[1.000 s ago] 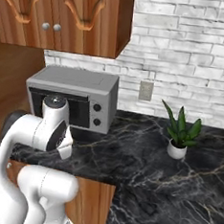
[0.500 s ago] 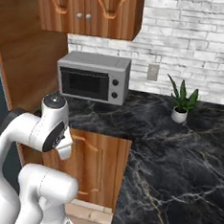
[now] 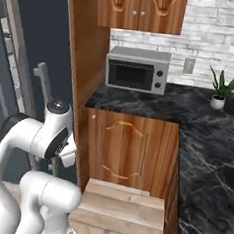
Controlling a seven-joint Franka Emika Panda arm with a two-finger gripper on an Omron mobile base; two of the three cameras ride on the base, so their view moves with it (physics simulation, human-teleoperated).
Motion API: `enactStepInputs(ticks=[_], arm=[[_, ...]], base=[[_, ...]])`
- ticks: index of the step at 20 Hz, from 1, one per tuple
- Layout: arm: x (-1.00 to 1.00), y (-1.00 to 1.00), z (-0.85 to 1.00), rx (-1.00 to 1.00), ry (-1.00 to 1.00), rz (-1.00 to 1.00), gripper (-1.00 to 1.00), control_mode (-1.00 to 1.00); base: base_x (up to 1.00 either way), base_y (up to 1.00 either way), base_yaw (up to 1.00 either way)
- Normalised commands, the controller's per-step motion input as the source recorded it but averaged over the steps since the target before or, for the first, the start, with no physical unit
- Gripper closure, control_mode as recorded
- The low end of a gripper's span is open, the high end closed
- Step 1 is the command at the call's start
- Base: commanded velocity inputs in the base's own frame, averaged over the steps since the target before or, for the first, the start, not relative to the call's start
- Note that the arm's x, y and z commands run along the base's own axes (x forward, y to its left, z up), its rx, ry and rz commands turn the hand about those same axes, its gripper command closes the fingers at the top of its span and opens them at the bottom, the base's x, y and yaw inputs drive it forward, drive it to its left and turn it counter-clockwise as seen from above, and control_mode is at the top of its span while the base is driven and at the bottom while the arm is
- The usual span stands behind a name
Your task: Place the pear in the correct fridge rack based on whether it is a fruit or vegetable. Finally, close the fridge door.
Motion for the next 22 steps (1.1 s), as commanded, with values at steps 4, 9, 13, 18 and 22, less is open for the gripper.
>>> enactStepInputs(ticks=[4, 9, 13, 18, 22], arm=[[0.00, 0.00, 0.00, 0.00, 0.00, 0.00, 1.00, 1.00], [0.00, 0.00, 0.00, 0.00, 0.00, 0.00, 1.00, 1.00], [0.00, 0.00, 0.00, 0.00, 0.00, 0.00, 1.00, 1.00], [0.00, 0.00, 0.00, 0.00, 0.00, 0.00, 1.00, 1.00], [0.00, 0.00, 0.00, 0.00, 0.00, 0.00, 1.00, 1.00]], base=[[-0.89, 0.95, 0.00], [-0.68, 0.88, 0.00], [-0.08, 0.85, 0.00], [0.41, 0.73, -0.08], [0.77, 0.48, -0.24]])
